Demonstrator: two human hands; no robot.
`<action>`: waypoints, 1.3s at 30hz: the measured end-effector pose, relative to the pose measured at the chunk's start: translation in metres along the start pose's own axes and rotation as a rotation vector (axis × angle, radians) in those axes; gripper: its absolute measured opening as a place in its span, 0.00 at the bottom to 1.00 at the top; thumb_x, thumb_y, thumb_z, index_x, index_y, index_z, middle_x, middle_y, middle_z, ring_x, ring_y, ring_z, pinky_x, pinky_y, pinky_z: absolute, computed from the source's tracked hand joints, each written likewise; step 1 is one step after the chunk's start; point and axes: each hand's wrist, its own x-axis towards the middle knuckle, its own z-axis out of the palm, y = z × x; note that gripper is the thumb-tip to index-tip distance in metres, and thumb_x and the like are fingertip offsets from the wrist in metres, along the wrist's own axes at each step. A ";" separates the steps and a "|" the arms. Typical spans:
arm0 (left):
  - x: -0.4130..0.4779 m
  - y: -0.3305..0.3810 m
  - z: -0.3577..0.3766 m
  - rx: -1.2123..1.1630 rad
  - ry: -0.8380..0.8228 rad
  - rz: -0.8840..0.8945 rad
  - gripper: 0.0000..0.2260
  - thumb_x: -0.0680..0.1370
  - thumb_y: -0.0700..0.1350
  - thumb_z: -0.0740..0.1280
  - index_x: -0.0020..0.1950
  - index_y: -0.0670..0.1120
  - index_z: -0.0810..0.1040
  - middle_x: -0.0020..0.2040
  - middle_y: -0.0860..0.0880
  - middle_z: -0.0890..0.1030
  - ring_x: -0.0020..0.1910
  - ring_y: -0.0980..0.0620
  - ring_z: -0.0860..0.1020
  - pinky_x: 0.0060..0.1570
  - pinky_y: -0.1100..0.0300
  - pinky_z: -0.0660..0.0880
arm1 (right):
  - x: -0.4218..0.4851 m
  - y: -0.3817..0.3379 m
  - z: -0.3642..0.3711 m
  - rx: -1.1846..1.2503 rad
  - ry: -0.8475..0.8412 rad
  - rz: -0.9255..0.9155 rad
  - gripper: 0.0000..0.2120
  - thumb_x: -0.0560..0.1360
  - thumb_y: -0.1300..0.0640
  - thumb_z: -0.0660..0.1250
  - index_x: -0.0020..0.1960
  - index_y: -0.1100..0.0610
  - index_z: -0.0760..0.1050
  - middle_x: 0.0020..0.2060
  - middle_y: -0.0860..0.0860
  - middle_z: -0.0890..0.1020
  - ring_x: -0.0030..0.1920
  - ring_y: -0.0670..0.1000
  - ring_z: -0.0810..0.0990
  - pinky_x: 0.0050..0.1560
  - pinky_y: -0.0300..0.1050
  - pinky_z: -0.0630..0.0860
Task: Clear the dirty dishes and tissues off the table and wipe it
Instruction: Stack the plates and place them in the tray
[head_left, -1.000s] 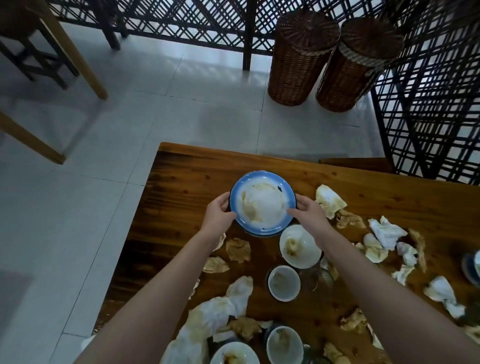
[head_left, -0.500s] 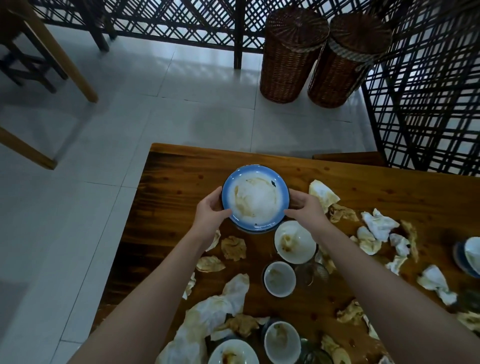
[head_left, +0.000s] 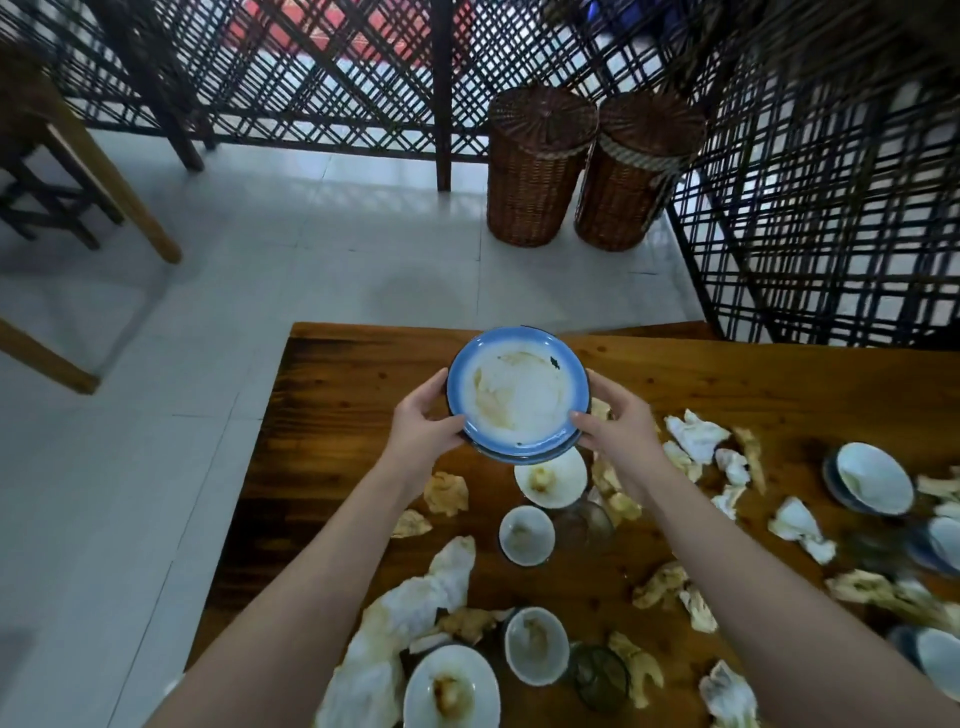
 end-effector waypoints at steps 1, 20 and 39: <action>-0.005 0.000 0.005 0.006 -0.012 0.004 0.32 0.73 0.31 0.70 0.74 0.50 0.67 0.70 0.52 0.71 0.65 0.51 0.72 0.53 0.57 0.80 | -0.006 0.000 -0.009 0.004 0.002 -0.003 0.27 0.73 0.68 0.69 0.67 0.48 0.73 0.46 0.31 0.77 0.51 0.42 0.78 0.37 0.34 0.78; -0.170 -0.044 0.212 0.133 -0.367 0.010 0.32 0.73 0.29 0.70 0.73 0.50 0.69 0.73 0.49 0.69 0.62 0.47 0.76 0.51 0.52 0.80 | -0.193 0.066 -0.244 0.188 0.370 0.019 0.28 0.71 0.67 0.72 0.67 0.50 0.72 0.58 0.44 0.76 0.53 0.46 0.79 0.41 0.41 0.81; -0.374 -0.140 0.473 0.336 -0.688 -0.032 0.28 0.75 0.31 0.68 0.72 0.49 0.70 0.70 0.54 0.71 0.70 0.47 0.69 0.63 0.45 0.74 | -0.409 0.171 -0.509 0.332 0.705 -0.052 0.26 0.68 0.71 0.72 0.61 0.52 0.75 0.60 0.53 0.79 0.60 0.57 0.77 0.53 0.60 0.79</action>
